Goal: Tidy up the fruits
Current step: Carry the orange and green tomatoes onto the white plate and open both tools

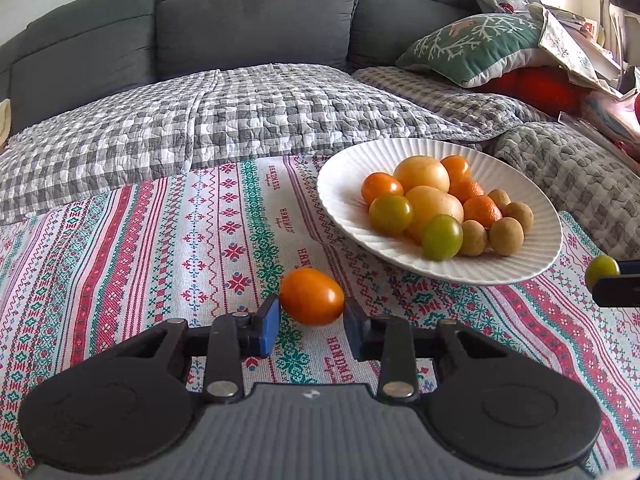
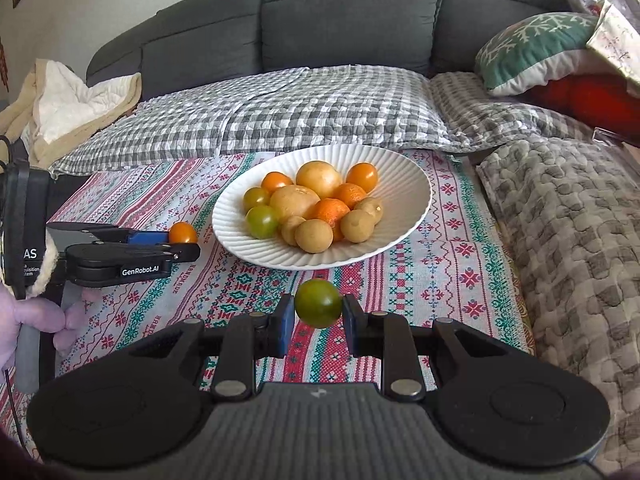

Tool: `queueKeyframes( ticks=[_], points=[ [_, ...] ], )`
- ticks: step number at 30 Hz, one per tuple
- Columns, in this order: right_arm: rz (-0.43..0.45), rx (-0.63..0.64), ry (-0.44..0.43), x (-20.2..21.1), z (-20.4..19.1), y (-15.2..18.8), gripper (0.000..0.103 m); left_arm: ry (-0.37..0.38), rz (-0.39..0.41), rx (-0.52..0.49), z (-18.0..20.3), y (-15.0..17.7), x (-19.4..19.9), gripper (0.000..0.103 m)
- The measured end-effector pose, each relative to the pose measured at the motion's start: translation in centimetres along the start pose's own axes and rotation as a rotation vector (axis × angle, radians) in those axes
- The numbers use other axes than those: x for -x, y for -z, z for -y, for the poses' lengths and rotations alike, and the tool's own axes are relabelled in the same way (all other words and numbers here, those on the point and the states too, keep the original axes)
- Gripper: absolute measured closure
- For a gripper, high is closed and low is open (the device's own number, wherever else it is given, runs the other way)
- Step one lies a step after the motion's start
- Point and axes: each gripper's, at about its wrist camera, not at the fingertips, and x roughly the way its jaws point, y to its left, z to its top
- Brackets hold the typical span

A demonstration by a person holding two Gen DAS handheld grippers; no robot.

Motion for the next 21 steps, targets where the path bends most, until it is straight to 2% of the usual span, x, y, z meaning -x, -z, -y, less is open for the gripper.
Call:
queueKeyframes(
  ticks=[6,12,21],
  points=[
    [0.015,-0.027,0.028,0.1,1.3,-0.3,0.080,0.023,0.028,-0.020,0.7,-0.7,1.3,0.074],
    [0.039,-0.041,0.036,0.0,2.0,-1.2,0.080,0.059,0.054,0.010,1.2,-2.6,1.9,0.074],
    [0.067,-0.048,0.048,-1.4,2.9,-3.2,0.080,0.115,0.067,-0.018,2.5,-6.3,-0.3,0.074]
  ],
)
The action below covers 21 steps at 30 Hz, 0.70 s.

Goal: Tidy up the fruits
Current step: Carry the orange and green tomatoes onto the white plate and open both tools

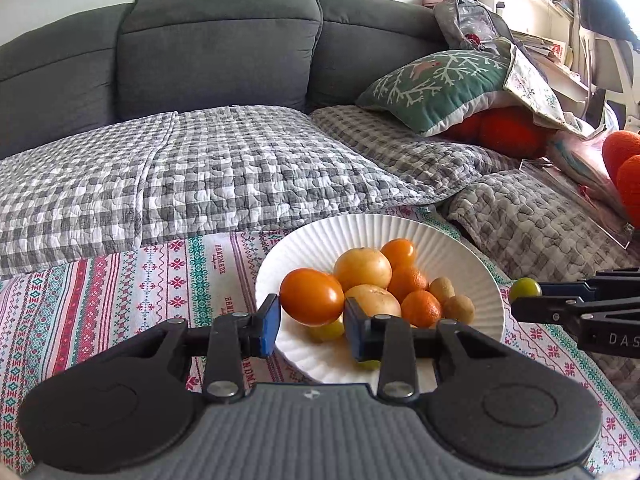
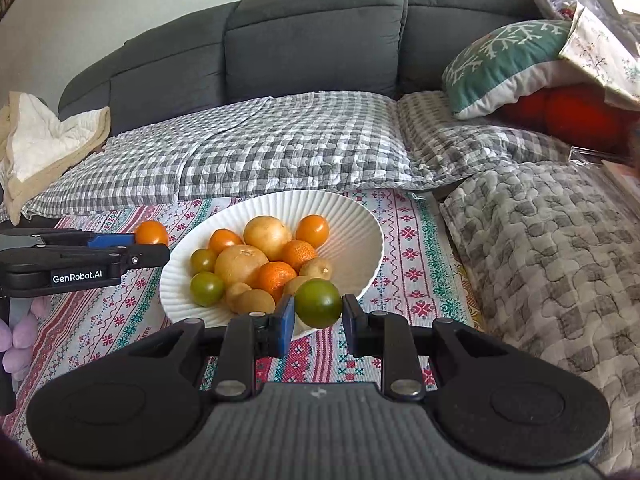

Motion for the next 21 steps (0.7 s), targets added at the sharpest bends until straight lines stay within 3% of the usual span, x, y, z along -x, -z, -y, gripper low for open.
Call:
queueKeyframes(
  ticks=[12,21],
  points=[
    [0.002,-0.012,-0.013,-3.4,1.4,-1.6,0.080,0.055,-0.069,0.063,-0.7,-4.4,-5.4,0.074],
    [0.009,-0.028,-0.030,-5.6,2.0,-2.4,0.080,0.105,-0.134,0.016,2.1,-5.8,-9.7,0.074]
  ],
)
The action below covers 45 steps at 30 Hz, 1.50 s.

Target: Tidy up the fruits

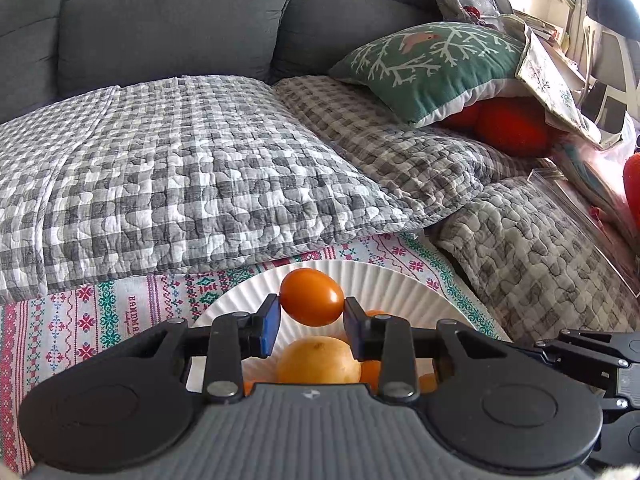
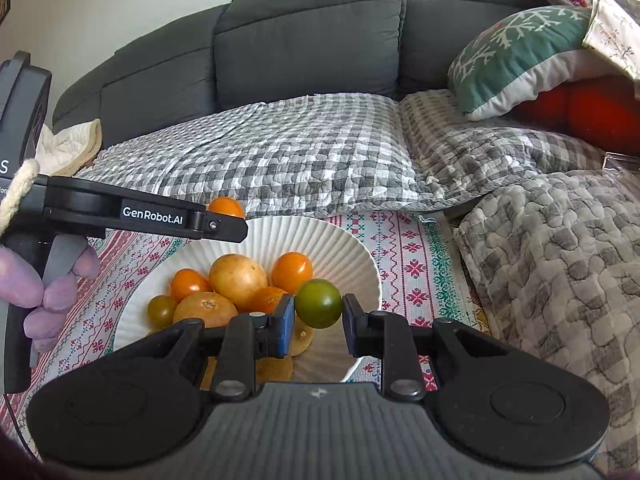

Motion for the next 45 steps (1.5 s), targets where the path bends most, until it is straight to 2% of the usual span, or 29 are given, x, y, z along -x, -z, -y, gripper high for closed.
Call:
queueKeyframes(
  ticks=[4,13,16,18,22,28,32,36,45],
  points=[
    [-0.005,-0.011,-0.010,-0.8,0.3,0.0,0.080,0.012,-0.038,-0.004,0.7,0.0,-1.3,0.073],
    [-0.004,-0.027,-0.020,-1.2,0.6,0.1,0.079,0.023,-0.053,0.015,0.6,-0.6,-1.8,0.073],
    [0.001,-0.035,-0.019,-1.1,0.6,0.1,0.076,0.015,-0.046,0.012,0.7,-0.5,-1.6,0.071],
    [0.004,-0.044,-0.022,-0.8,0.7,0.0,0.068,0.022,-0.035,0.025,0.6,-0.4,-1.3,0.064],
    [0.018,-0.054,-0.007,0.2,0.8,-0.3,0.058,0.008,-0.018,0.023,0.9,0.0,-0.1,0.050],
    [0.001,-0.041,0.031,2.3,0.8,-0.1,0.043,-0.047,0.029,-0.013,1.7,1.3,3.6,0.024],
    [-0.021,-0.011,0.066,4.1,0.2,0.4,0.030,-0.066,0.034,0.002,1.7,2.9,6.3,0.013],
    [-0.043,-0.001,0.106,6.0,-0.9,1.0,0.017,-0.133,0.028,0.045,1.5,5.3,9.1,0.005],
    [-0.103,0.064,0.147,10.2,-4.7,2.9,0.002,-0.283,-0.038,0.108,1.7,10.4,15.1,0.005]
  ],
)
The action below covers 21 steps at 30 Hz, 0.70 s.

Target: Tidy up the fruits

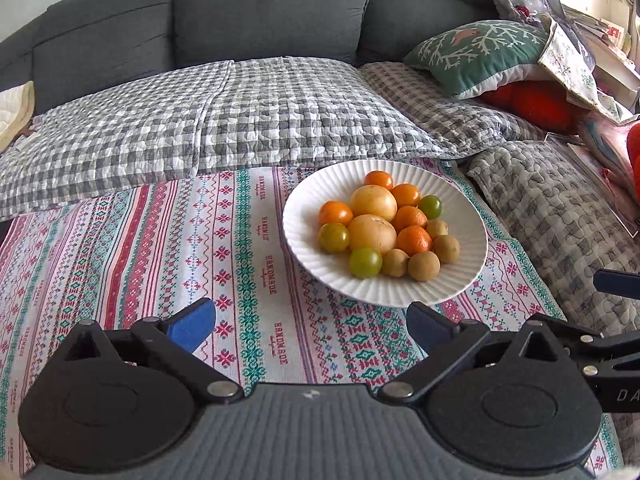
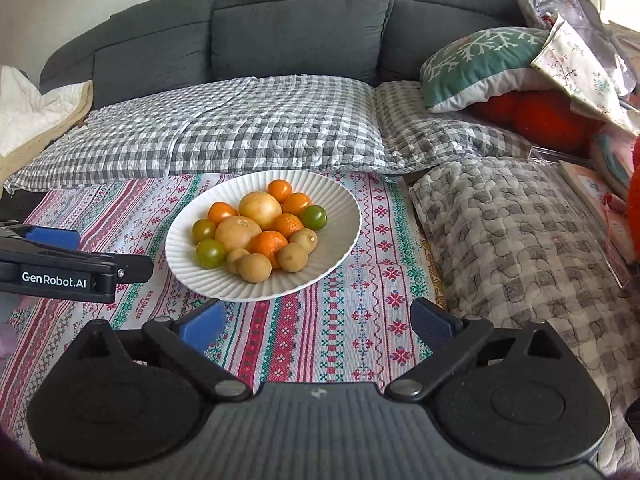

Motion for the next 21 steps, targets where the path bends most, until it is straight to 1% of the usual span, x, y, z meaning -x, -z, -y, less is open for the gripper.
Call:
queueKeyframes(
  ticks=[5,7,12,16,18,21],
  points=[
    [-0.047,0.002,0.048,1.7,-1.8,1.2,0.000,-0.058,-0.012,0.011,-0.5,2.6,2.5,0.005],
    [-0.060,0.022,0.059,2.0,-2.7,1.7,0.000,-0.075,-0.017,0.017,-0.6,3.2,3.0,0.005],
    [-0.072,0.062,0.074,2.7,-4.7,2.9,0.000,-0.062,-0.052,0.048,-0.7,4.7,3.8,0.005],
    [-0.026,0.123,0.124,3.4,-5.2,2.8,0.000,-0.068,-0.043,0.046,-0.7,5.2,4.3,0.005],
    [-0.015,0.112,0.134,3.5,-4.9,2.6,0.000,-0.070,-0.035,0.054,-0.8,5.2,4.6,0.005],
    [-0.020,0.061,0.132,3.3,-4.5,2.6,0.000,-0.073,-0.025,0.075,-0.7,5.3,4.9,0.005]
  ],
)
